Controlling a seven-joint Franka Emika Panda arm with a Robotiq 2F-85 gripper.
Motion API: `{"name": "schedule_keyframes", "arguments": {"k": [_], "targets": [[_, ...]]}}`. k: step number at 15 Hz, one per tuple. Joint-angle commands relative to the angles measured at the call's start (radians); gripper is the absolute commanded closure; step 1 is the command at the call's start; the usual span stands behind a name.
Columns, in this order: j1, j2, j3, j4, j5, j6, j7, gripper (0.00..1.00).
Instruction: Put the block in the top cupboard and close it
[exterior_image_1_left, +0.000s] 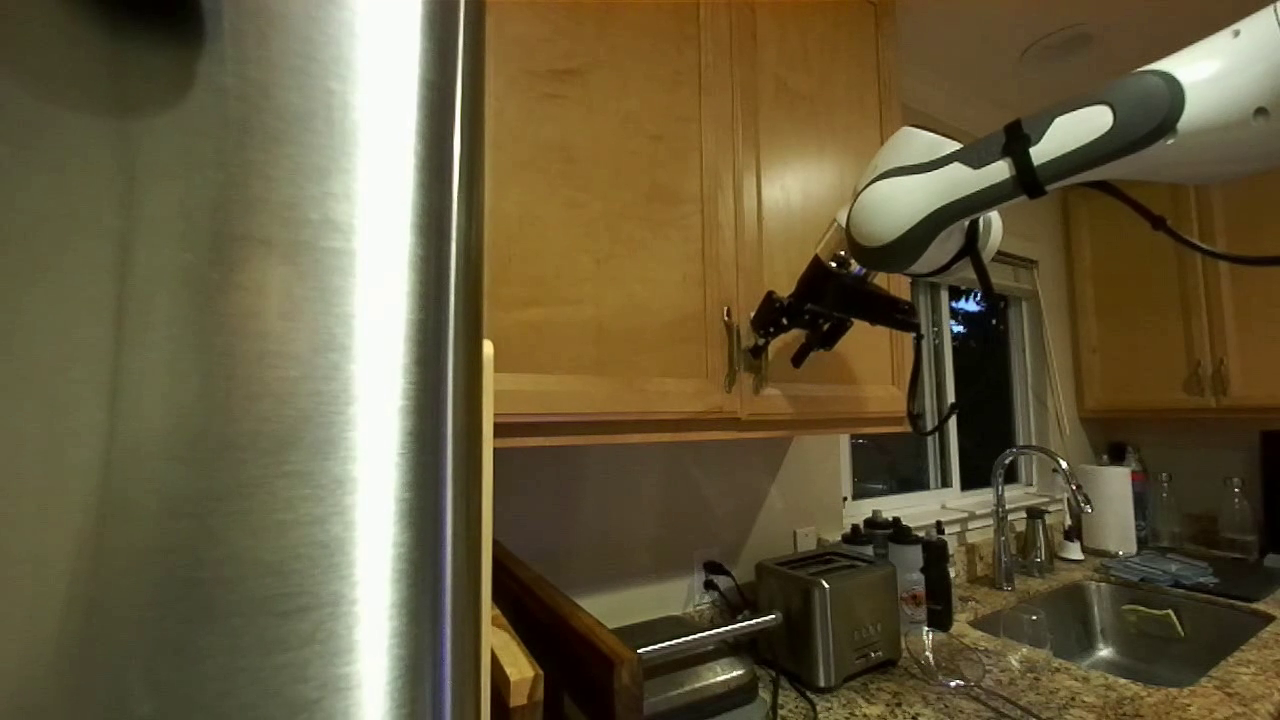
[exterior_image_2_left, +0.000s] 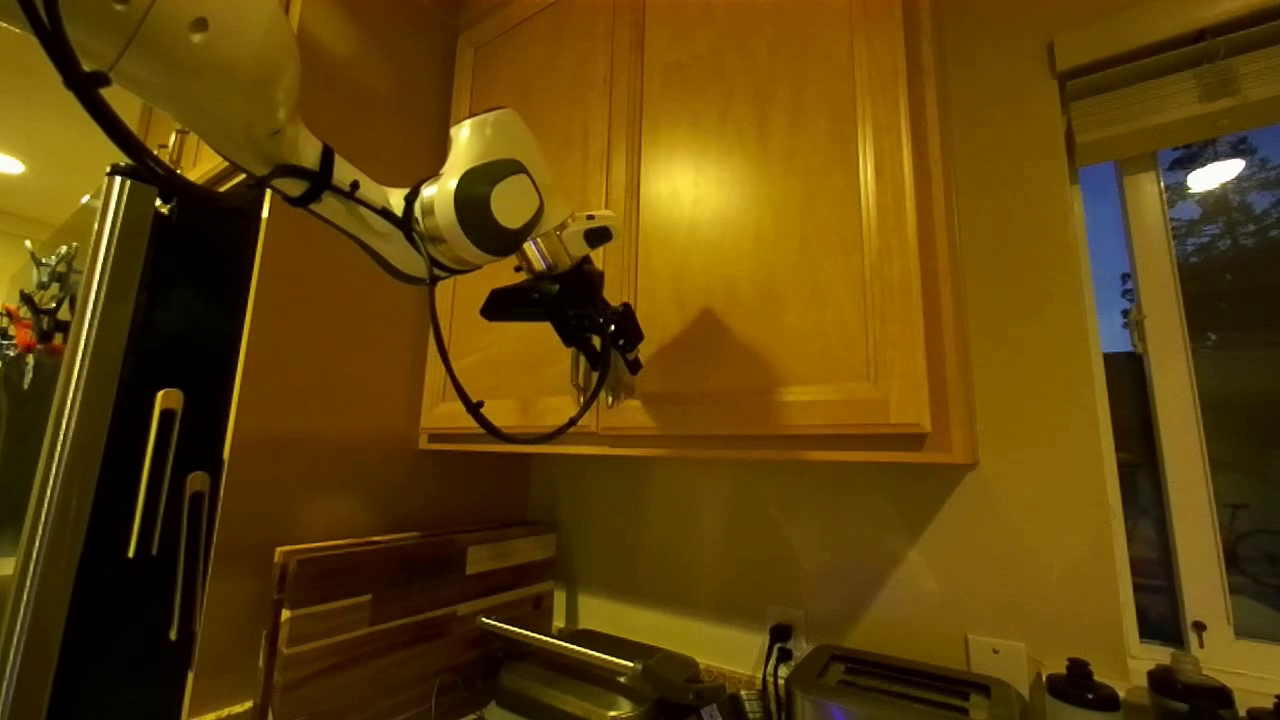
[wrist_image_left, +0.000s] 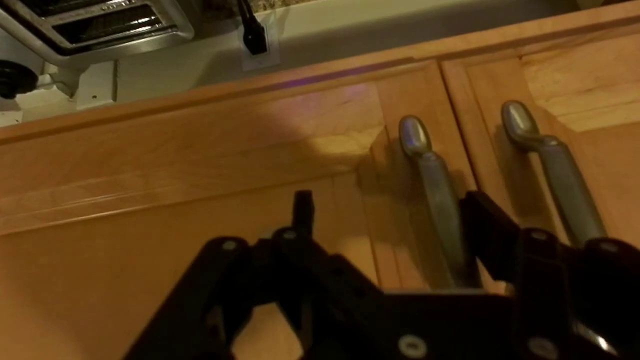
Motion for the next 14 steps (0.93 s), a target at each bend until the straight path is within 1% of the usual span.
{"name": "schedule_keyframes", "arguments": {"k": [1, 3, 5, 6, 8, 9, 10, 11, 14], "targets": [[0.017, 0.011, -0.017, 0.006, 0.026, 0.033, -0.049, 0.55], [0.035, 0.015, -0.023, 0.007, 0.048, 0.04, -0.088, 0.66], [0.049, 0.022, -0.026, 0.014, 0.067, 0.036, -0.125, 0.8], [0.053, 0.023, -0.027, 0.015, 0.072, 0.032, -0.141, 0.87], [0.057, 0.022, -0.028, 0.016, 0.077, 0.026, -0.168, 0.98], [0.059, 0.019, -0.03, 0.015, 0.077, 0.022, -0.186, 0.99], [0.061, 0.015, -0.036, 0.013, 0.081, 0.013, -0.209, 0.95], [0.059, 0.011, -0.039, 0.01, 0.076, 0.007, -0.22, 0.96], [0.052, -0.05, -0.065, -0.016, 0.08, -0.088, -0.272, 0.95]]}}
